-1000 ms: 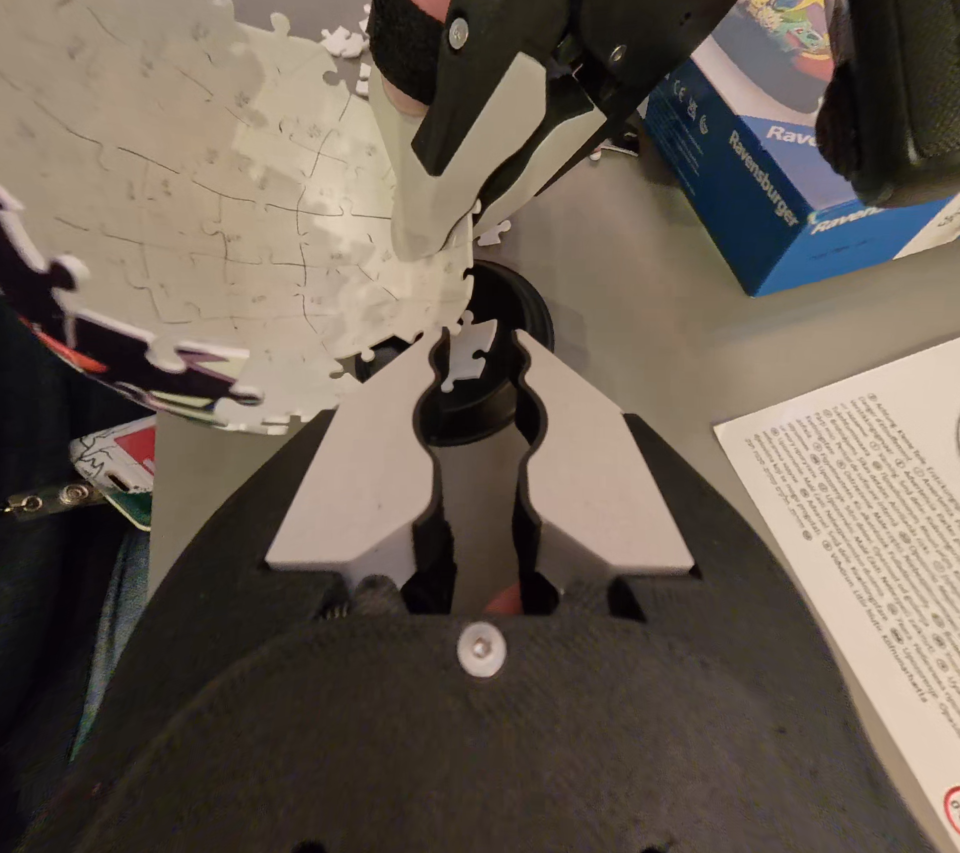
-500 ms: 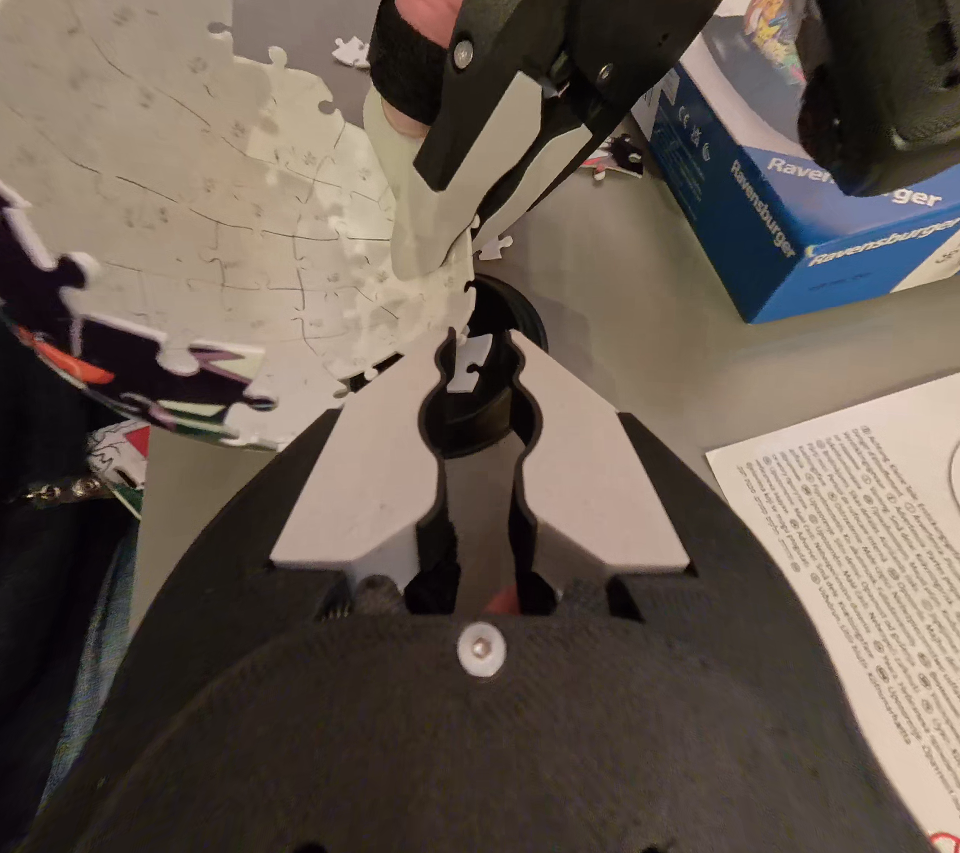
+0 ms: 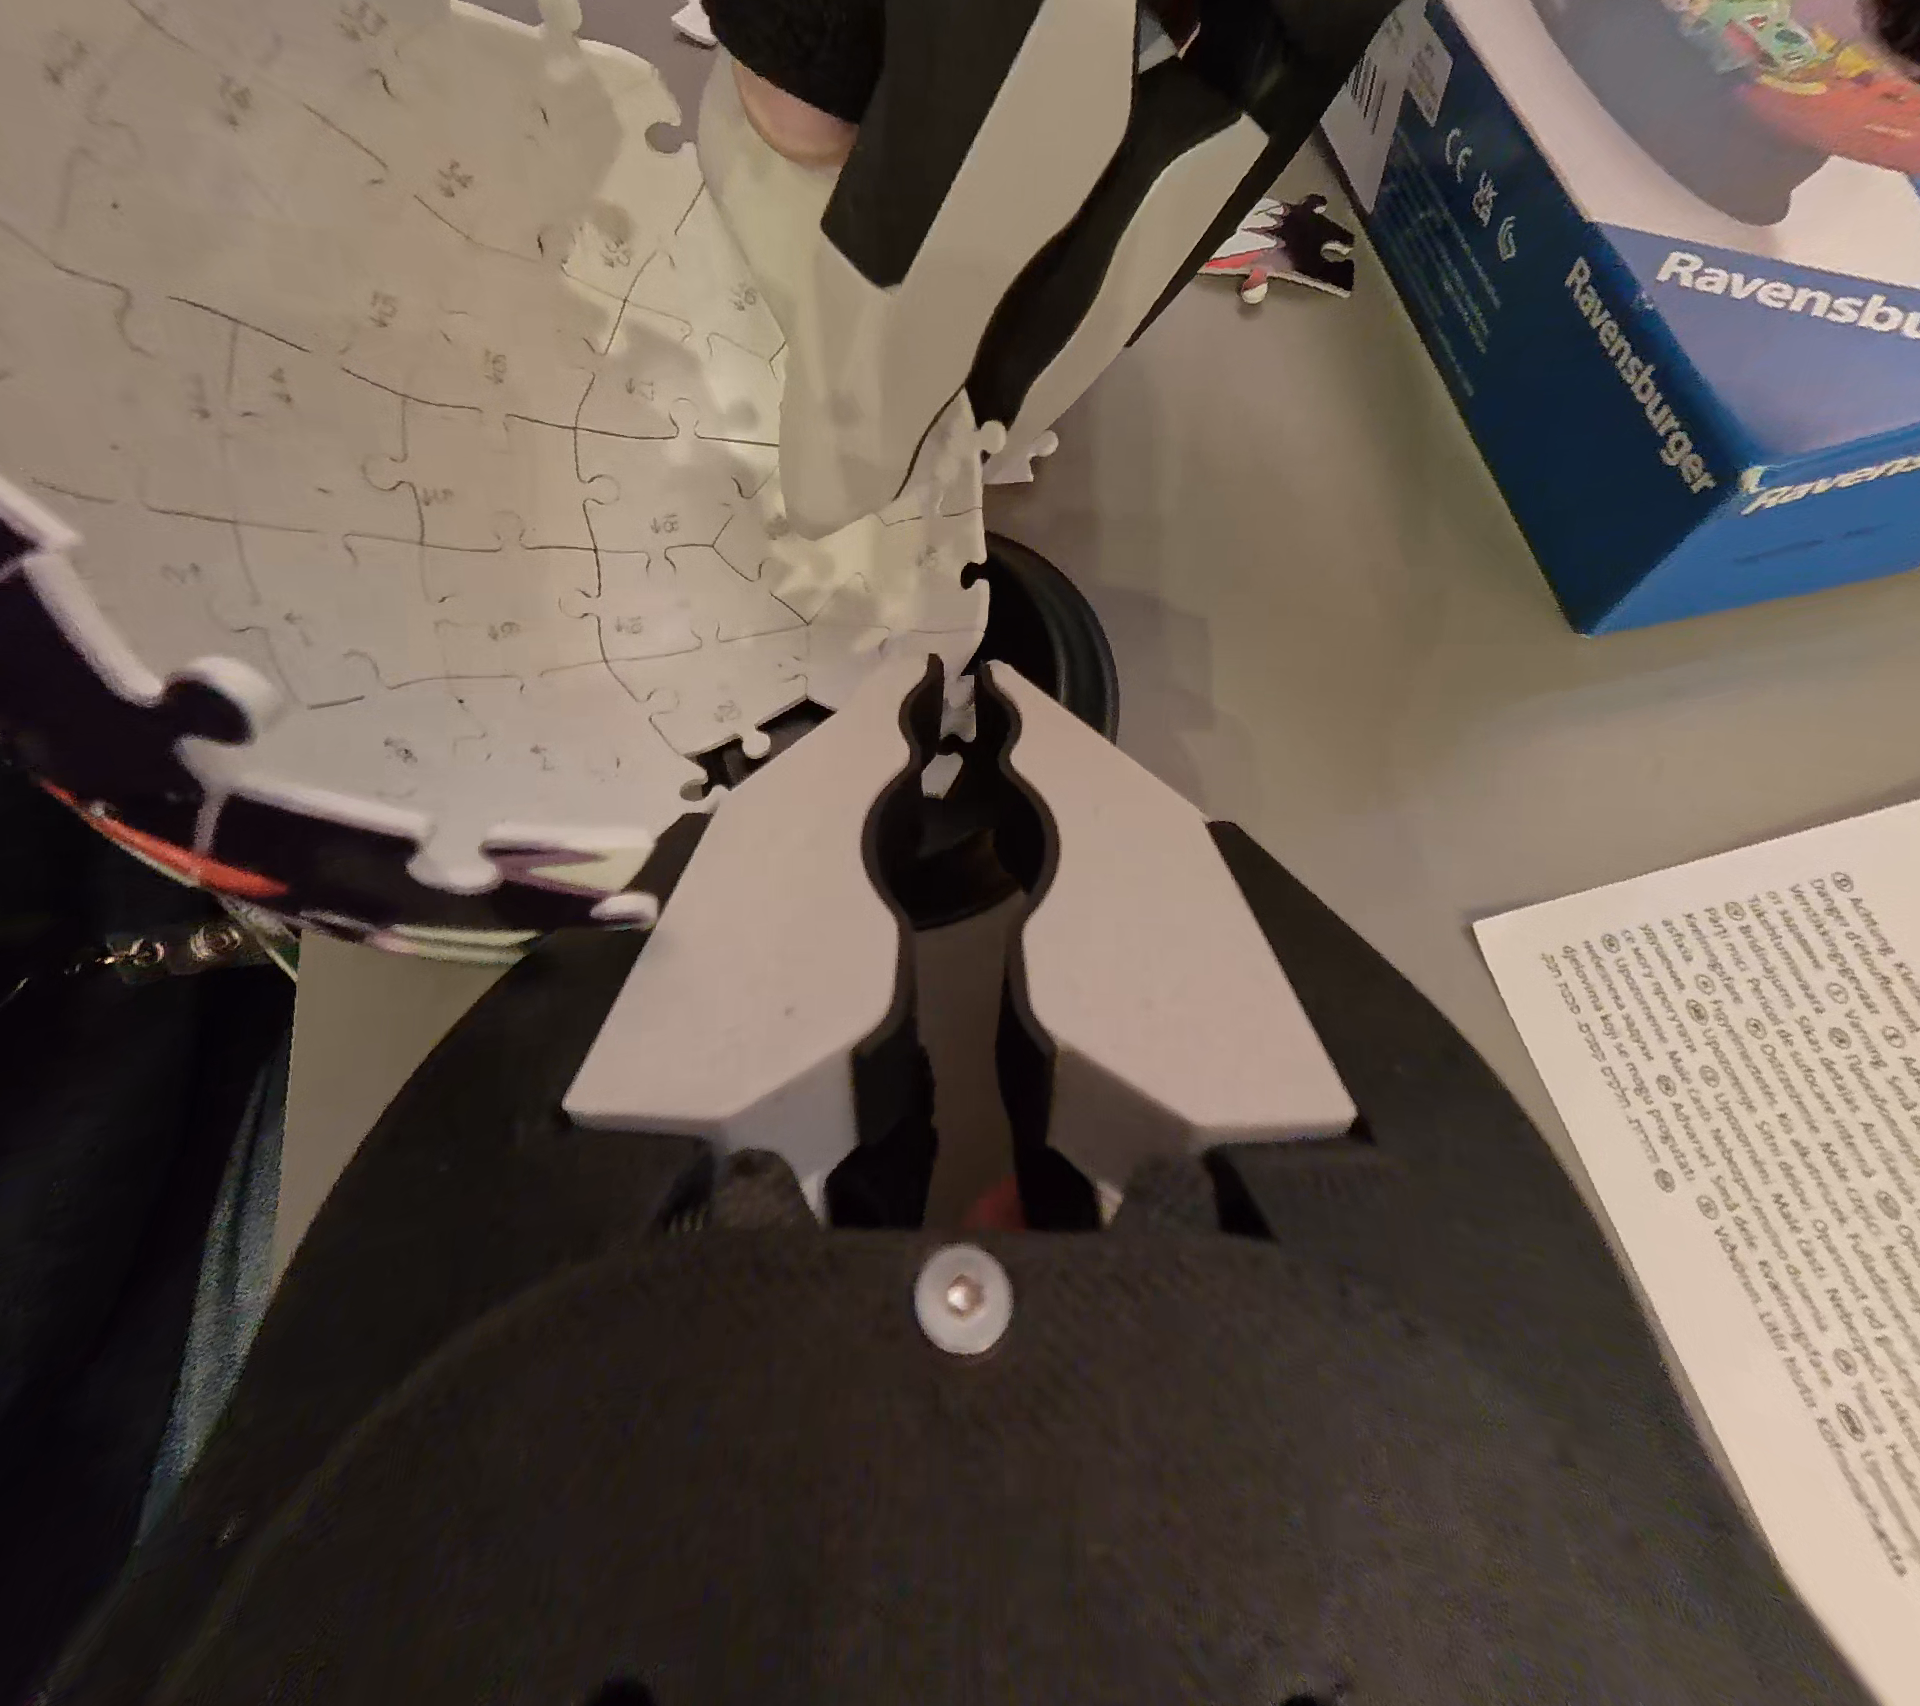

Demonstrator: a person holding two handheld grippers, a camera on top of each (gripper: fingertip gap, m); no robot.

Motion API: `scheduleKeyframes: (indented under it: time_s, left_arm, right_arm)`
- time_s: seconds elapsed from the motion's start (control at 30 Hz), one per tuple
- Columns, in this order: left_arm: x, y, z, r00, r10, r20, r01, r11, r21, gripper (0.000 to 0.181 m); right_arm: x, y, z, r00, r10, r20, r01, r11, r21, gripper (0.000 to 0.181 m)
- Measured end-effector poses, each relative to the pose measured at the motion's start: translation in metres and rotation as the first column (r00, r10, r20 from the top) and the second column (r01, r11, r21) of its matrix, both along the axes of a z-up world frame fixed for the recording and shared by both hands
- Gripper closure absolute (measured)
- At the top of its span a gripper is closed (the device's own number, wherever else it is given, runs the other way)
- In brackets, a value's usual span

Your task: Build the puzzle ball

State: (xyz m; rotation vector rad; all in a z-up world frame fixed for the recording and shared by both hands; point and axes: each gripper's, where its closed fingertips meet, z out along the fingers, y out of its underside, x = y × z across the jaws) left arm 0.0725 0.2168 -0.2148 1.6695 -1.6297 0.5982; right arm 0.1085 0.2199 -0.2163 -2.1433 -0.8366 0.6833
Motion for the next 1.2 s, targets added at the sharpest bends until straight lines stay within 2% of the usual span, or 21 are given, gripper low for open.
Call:
scheduleKeyframes:
  time_s: [0.27, 0.43, 0.53, 0.73, 0.87, 1.2]
  left_arm:
    - [0.010, 0.008, 0.009, 0.997, 0.043, 0.070, -0.044, 0.999, 0.013, 0.142]
    - [0.015, 0.022, 0.015, 0.986, 0.070, 0.151, -0.076, 0.996, 0.036, 0.138]
    - [0.010, 0.026, 0.007, 0.984, 0.003, 0.177, -0.020, 0.996, 0.092, 0.145]
    - [0.004, 0.016, -0.004, 0.983, -0.102, 0.154, 0.087, 0.991, 0.101, 0.159]
    - [-0.001, 0.012, -0.007, 0.982, -0.130, 0.135, 0.119, 0.989, 0.088, 0.171]
    - [-0.009, 0.009, 0.000, 0.991, -0.072, 0.115, 0.066, 0.996, 0.055, 0.179]
  right_arm:
    - [0.000, -0.001, -0.003, 1.000, 0.015, -0.010, -0.015, 0.999, -0.045, 0.178]
    - [-0.001, -0.001, -0.005, 1.000, 0.020, -0.011, -0.021, 0.998, -0.061, 0.178]
    - [-0.002, -0.003, -0.005, 0.999, 0.037, -0.009, -0.038, 0.997, -0.067, 0.179]
    - [-0.003, -0.002, -0.005, 0.999, 0.048, -0.009, -0.048, 0.996, -0.070, 0.179]
    - [-0.005, -0.003, -0.005, 0.998, 0.068, -0.011, -0.069, 0.995, -0.073, 0.179]
    - [-0.008, -0.003, 0.007, 0.990, 0.089, -0.111, -0.097, 0.993, -0.069, 0.169]
